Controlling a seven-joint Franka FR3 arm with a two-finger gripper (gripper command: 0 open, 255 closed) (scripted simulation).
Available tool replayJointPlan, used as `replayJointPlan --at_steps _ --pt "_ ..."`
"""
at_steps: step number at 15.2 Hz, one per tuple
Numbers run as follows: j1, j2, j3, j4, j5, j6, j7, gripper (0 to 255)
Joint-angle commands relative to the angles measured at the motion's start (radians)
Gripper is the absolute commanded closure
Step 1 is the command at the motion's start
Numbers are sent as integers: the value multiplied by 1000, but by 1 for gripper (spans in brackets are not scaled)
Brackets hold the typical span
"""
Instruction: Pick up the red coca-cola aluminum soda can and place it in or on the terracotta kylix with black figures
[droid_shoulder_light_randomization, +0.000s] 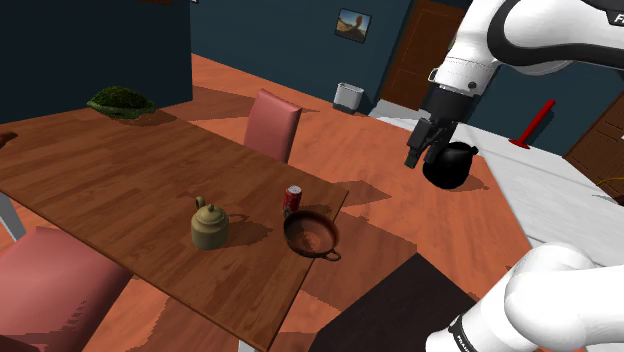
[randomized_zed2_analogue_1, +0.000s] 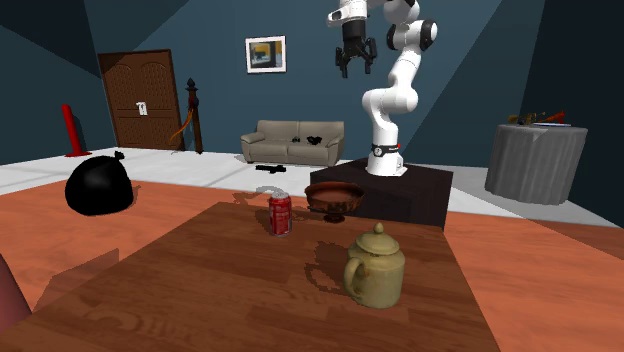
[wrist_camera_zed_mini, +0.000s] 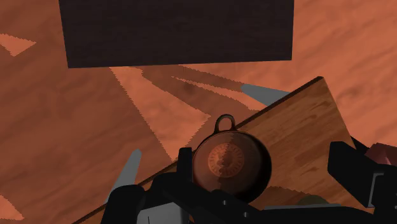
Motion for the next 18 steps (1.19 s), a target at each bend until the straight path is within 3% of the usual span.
replayJointPlan --at_steps 1,9,18 --pt "0 0 0 0 0 0 0 0" --pt "-6 232 39 -23 1 270 29 0" --pt "-17 554 71 62 -28 523 76 0"
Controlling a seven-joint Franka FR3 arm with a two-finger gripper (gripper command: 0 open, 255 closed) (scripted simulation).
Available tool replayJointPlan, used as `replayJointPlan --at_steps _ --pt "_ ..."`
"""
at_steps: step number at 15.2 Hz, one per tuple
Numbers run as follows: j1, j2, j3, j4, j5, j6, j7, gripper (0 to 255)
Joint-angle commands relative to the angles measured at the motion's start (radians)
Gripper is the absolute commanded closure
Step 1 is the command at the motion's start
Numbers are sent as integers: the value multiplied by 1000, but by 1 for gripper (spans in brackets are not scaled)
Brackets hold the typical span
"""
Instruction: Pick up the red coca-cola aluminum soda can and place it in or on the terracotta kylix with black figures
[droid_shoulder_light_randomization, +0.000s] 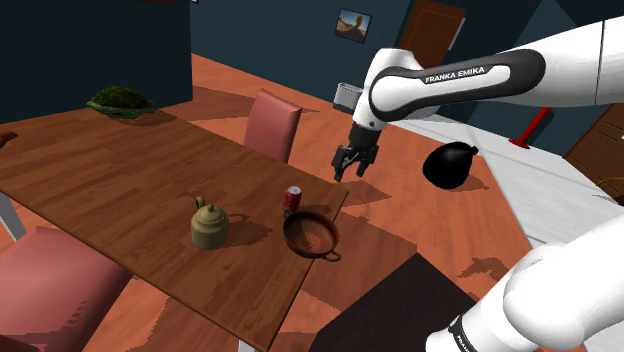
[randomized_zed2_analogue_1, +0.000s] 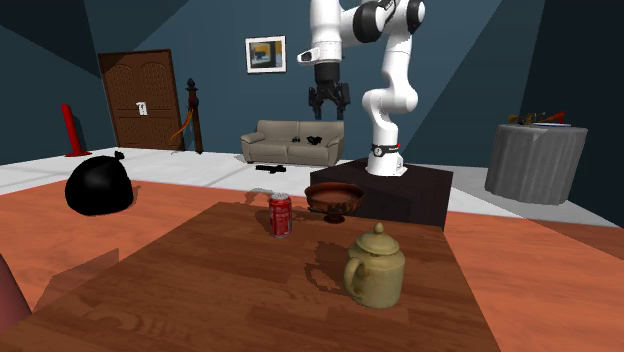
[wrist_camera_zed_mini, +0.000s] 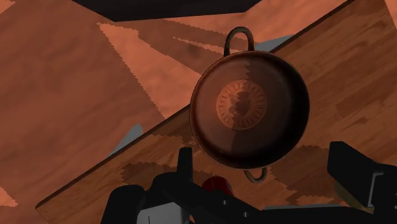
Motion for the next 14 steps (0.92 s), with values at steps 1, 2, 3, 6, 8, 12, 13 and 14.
replayJointPlan --at_steps 1,2,3,6,8,12,13,14 --pt "-1 72 7 25 -9 52 15 0" --pt "-1 111 9 43 -16 74 22 0" --pt "-2 149 10 62 -22 94 29 0" --pt "-2 264 13 127 -45 149 52 0" --pt "0 341 12 176 -61 179 67 0" --pt "7 496 4 292 -92 222 96 0" --pt "10 535 1 325 -100 230 102 0" --pt "13 574 -2 358 -106 236 108 0"
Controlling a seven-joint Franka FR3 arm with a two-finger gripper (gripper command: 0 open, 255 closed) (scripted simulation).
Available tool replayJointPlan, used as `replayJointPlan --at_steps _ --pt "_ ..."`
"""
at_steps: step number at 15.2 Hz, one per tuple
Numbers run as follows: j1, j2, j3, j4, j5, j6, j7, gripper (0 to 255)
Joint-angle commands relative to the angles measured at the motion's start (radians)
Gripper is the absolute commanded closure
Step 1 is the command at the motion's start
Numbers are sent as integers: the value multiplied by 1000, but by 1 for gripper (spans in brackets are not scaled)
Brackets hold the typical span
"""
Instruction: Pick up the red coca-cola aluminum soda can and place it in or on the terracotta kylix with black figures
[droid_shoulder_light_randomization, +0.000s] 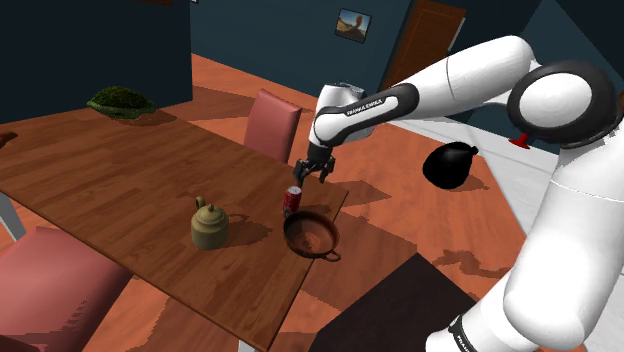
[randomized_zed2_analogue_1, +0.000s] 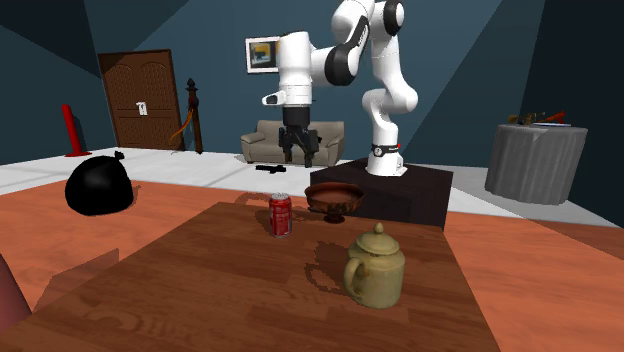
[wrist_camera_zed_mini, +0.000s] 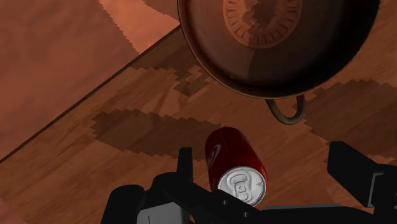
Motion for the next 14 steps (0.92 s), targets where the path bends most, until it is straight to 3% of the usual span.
replayJointPlan --at_steps 1,7,14 --pt "8 84 -5 70 -15 17 17 0" --pt "25 299 -25 289 -42 20 41 0" --pt "28 367 -30 290 -47 88 44 0"
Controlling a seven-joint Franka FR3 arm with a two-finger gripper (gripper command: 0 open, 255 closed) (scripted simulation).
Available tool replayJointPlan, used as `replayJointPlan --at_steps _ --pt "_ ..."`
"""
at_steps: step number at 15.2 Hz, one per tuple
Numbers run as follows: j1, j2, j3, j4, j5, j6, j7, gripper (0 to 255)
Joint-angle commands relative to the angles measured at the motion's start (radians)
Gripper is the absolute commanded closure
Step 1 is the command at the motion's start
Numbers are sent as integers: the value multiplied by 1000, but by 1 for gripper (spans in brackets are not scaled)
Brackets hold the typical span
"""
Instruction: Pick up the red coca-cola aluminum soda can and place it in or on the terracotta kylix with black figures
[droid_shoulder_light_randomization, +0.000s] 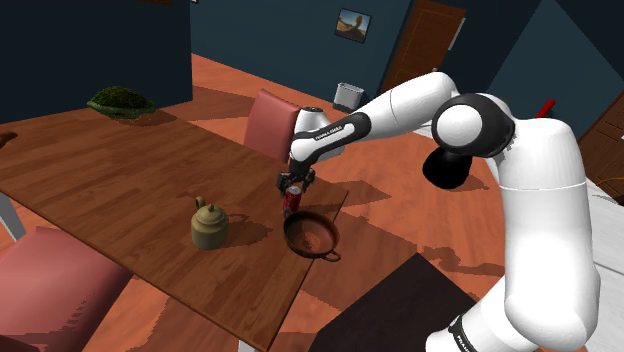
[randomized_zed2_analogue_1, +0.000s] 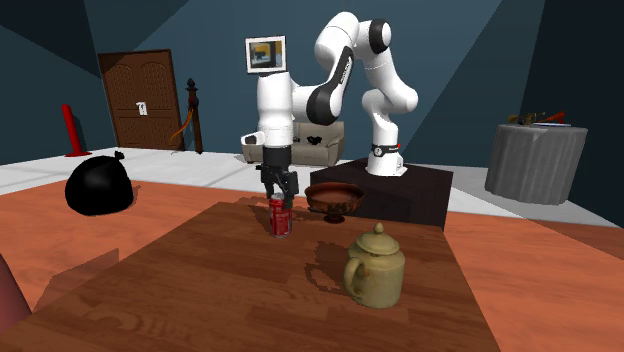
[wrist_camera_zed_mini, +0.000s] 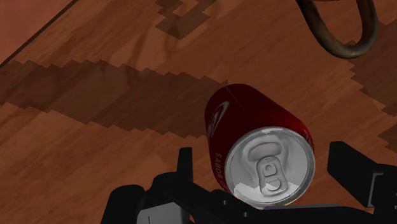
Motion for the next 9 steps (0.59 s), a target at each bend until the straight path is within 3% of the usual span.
replayJointPlan --at_steps 1,8,9 --pt "0 15 -1 3 -1 12 0 0" --pt "0 15 -1 3 -1 12 0 0" --pt "0 15 -1 3 -1 12 0 255"
